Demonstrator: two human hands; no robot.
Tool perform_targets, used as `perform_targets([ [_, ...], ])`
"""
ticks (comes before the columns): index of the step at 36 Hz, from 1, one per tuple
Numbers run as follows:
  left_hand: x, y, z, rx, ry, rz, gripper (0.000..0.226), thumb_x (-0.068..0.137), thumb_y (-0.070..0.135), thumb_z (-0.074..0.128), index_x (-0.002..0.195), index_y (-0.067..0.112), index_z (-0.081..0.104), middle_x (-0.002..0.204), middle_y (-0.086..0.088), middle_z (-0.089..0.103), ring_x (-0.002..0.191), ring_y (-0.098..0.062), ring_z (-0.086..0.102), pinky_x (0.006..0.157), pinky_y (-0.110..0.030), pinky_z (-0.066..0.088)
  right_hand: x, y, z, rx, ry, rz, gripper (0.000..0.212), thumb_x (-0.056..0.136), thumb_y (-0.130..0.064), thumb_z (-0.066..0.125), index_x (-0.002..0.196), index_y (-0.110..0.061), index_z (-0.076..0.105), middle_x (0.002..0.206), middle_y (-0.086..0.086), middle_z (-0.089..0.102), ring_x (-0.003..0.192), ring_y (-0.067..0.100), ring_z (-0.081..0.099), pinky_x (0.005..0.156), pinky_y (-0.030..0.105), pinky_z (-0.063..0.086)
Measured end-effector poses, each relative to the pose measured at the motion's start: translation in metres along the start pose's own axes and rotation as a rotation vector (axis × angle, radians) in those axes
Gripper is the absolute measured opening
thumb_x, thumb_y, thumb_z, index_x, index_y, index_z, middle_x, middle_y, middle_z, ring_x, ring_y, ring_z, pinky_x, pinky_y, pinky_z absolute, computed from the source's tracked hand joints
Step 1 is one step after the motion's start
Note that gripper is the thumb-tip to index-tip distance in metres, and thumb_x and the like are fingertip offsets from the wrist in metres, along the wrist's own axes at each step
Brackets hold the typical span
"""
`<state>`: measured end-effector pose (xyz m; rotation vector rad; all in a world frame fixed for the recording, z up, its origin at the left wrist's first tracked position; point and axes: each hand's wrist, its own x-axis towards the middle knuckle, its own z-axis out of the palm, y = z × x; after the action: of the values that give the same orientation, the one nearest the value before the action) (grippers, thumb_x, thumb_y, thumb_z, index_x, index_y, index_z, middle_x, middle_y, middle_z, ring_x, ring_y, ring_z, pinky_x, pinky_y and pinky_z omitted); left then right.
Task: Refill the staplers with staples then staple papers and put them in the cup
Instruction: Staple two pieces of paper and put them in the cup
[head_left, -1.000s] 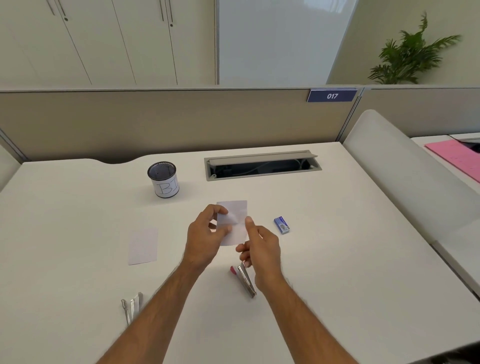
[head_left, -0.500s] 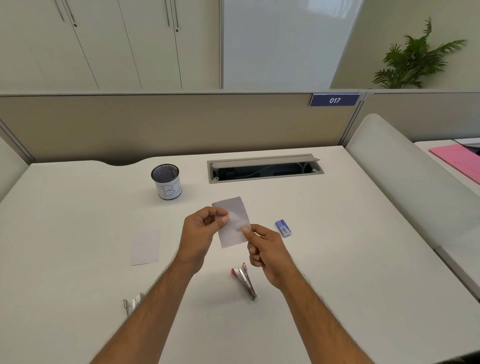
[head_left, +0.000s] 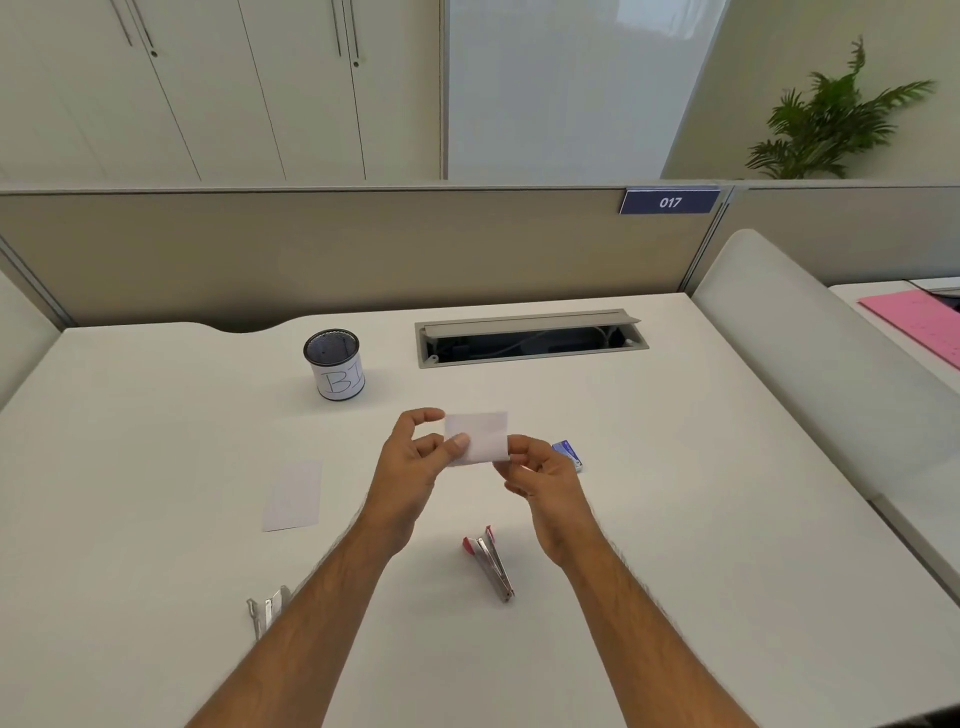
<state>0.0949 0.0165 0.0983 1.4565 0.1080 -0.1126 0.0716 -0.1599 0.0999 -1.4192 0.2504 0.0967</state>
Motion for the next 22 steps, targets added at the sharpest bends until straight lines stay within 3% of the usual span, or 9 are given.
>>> perform_targets([
  [2, -0.002, 0.0, 0.0, -0.036, -0.009, -0.018, 0.027, 0.092, 0.023, 0.077, 0.115, 0.023, 0.063, 0.079, -0.002, 0.072, 0.081, -0.013, 0.057, 0.077, -0.032, 0.04, 0.0, -0.002, 0.0, 0.003, 0.004, -0.016, 0.023, 0.092, 0.002, 0.064, 0.113, -0.007, 0.071, 0.126, 0.013, 0.067, 0.117, 0.027, 0.062, 0.096, 0.042, 0.049],
  [5, -0.006, 0.001, 0.003, -0.038, -0.034, 0.01, 0.004, 0.093, 0.018, 0.075, 0.095, 0.016, 0.073, 0.086, 0.001, 0.075, 0.085, -0.011, 0.06, 0.081, -0.028, 0.043, 0.0, -0.004, -0.002, 0.025, -0.002, 0.001, 0.019, 0.094, 0.004, 0.059, 0.101, -0.008, 0.072, 0.109, 0.012, 0.071, 0.104, 0.028, 0.063, 0.09, 0.041, 0.051],
  [9, -0.008, -0.001, 0.003, -0.019, -0.048, -0.024, 0.005, 0.092, 0.017, 0.075, 0.093, 0.012, 0.074, 0.089, 0.001, 0.075, 0.082, -0.006, 0.064, 0.083, -0.029, 0.049, 0.0, -0.002, -0.006, 0.032, -0.037, -0.003, 0.021, 0.097, 0.005, 0.053, 0.103, -0.003, 0.071, 0.104, 0.017, 0.074, 0.099, 0.027, 0.07, 0.076, 0.031, 0.055],
  [12, -0.009, -0.003, 0.003, -0.021, -0.06, -0.042, 0.015, 0.091, 0.013, 0.077, 0.099, 0.002, 0.072, 0.095, -0.007, 0.078, 0.089, -0.018, 0.071, 0.09, -0.038, 0.059, 0.0, 0.001, -0.006, 0.062, -0.07, -0.016, 0.023, 0.097, 0.005, 0.053, 0.107, -0.002, 0.072, 0.106, 0.015, 0.076, 0.1, 0.029, 0.073, 0.075, 0.028, 0.057],
  [14, -0.009, -0.006, 0.004, 0.048, -0.041, -0.011, 0.015, 0.09, 0.013, 0.078, 0.095, 0.001, 0.071, 0.092, -0.007, 0.076, 0.087, -0.02, 0.071, 0.085, -0.037, 0.061, -0.001, 0.003, -0.006, 0.076, -0.083, -0.018, 0.029, 0.094, 0.008, 0.05, 0.108, -0.003, 0.073, 0.106, 0.015, 0.076, 0.1, 0.029, 0.073, 0.076, 0.029, 0.058],
  [18, -0.009, -0.012, 0.004, 0.187, 0.014, 0.058, 0.01, 0.087, 0.012, 0.079, 0.082, 0.016, 0.071, 0.08, -0.01, 0.073, 0.073, -0.015, 0.063, 0.072, -0.031, 0.054, -0.002, 0.004, -0.009, 0.132, -0.098, -0.026, 0.042, 0.082, 0.009, 0.044, 0.108, -0.005, 0.074, 0.108, 0.016, 0.075, 0.096, 0.026, 0.072, 0.079, 0.036, 0.06],
  [22, -0.011, -0.013, 0.004, 0.245, 0.017, 0.11, 0.02, 0.085, 0.011, 0.079, 0.085, 0.029, 0.07, 0.08, 0.002, 0.073, 0.07, -0.007, 0.061, 0.066, -0.023, 0.051, -0.004, 0.004, -0.01, 0.149, -0.066, -0.039, 0.028, 0.082, -0.007, 0.061, 0.106, -0.009, 0.075, 0.107, 0.011, 0.073, 0.096, 0.026, 0.071, 0.078, 0.039, 0.061],
])
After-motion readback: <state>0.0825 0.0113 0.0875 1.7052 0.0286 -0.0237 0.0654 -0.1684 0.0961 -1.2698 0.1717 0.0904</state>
